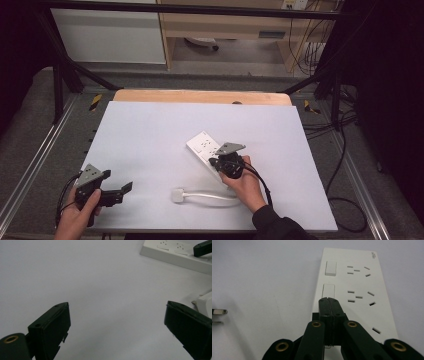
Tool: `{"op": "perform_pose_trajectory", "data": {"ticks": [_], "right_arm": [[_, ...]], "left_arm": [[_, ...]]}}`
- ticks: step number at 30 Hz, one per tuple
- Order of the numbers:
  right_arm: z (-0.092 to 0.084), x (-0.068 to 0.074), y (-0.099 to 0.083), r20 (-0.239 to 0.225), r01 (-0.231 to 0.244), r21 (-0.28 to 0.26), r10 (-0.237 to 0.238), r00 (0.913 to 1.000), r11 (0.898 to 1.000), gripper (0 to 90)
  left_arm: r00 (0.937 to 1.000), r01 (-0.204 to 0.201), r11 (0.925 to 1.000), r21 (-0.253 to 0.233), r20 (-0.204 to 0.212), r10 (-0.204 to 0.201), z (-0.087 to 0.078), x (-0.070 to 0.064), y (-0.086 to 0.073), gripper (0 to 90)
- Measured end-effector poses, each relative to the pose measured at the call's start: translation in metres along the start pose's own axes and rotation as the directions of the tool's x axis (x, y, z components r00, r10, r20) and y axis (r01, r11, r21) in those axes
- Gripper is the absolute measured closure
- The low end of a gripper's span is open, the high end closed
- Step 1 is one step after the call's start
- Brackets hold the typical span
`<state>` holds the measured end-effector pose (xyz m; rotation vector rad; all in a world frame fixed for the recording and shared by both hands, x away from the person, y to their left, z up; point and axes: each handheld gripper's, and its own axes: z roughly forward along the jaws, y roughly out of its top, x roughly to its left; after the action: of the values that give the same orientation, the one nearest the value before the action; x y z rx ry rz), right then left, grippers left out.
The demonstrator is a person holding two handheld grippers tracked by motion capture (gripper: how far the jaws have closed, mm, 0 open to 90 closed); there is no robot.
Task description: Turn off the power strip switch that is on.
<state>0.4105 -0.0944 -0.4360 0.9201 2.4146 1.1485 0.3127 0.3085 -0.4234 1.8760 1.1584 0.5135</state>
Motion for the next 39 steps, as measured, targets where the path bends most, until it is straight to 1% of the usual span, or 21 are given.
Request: {"op": "perform_pose_trajectory", "data": {"ticks": [21,30,39], "right_arm": [[-0.0013,-0.0004,-0.0006,0.0,-0.008,-0.005,0.008,1.0,1.0,90.0],[-0.0039,-0.0001,0.0004,-0.007,-0.009,-0.021,0.009,0.9999,1.0,90.0],[-0.0071,-0.0008,0.001,-0.01,-0.027,-0.036,0.026,0.9996,0.999,88.7]], "left_arm": [[1.0,0.002,1.0,-0.003,-0.001,-0.002,-0.0001,0.0002,0.0001,6.8],[1.0,0.003,1.0,-0.003,-0.002,-0.003,-0.0002,0.0003,0.0001,6.8],[1.0,0.004,1.0,-0.004,-0.001,-0.004,-0.0002,0.0003,0.0001,6.8]]}}
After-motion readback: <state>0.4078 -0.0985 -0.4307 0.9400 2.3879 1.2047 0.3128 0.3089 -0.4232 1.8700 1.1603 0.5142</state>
